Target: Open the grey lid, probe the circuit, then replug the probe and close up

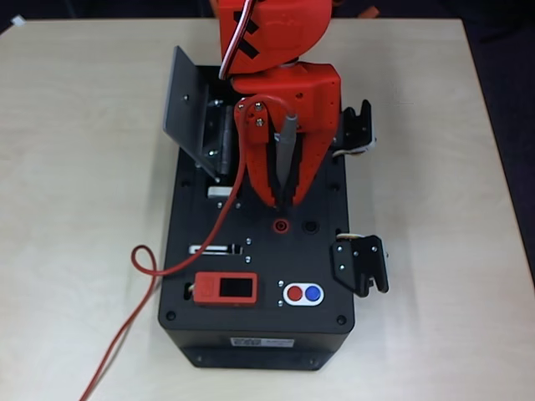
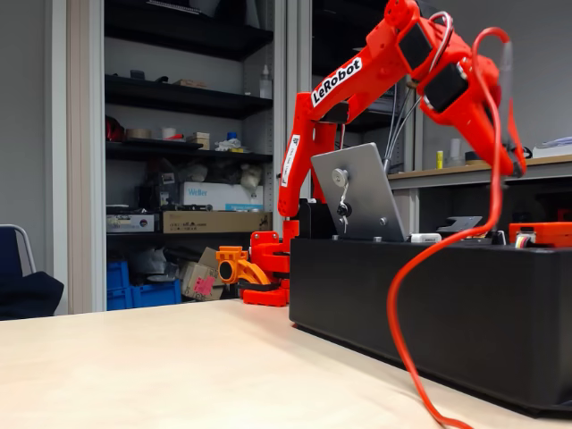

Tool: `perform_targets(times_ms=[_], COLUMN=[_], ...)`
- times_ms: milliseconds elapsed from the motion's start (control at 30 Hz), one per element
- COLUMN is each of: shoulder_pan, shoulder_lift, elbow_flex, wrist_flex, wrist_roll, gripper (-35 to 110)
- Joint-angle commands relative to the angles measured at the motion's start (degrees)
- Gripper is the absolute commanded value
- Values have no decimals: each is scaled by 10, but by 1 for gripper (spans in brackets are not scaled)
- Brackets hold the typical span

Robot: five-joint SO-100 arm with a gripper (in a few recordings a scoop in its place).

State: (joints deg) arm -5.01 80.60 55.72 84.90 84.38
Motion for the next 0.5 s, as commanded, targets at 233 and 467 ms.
perform_targets(times_ms=[233, 467], shoulder_pan=[8, 33], shoulder_lift=[21, 64], elbow_flex=[-83, -58], wrist_flex=[83, 129], wrist_roll=[-28, -82], gripper=[0, 0])
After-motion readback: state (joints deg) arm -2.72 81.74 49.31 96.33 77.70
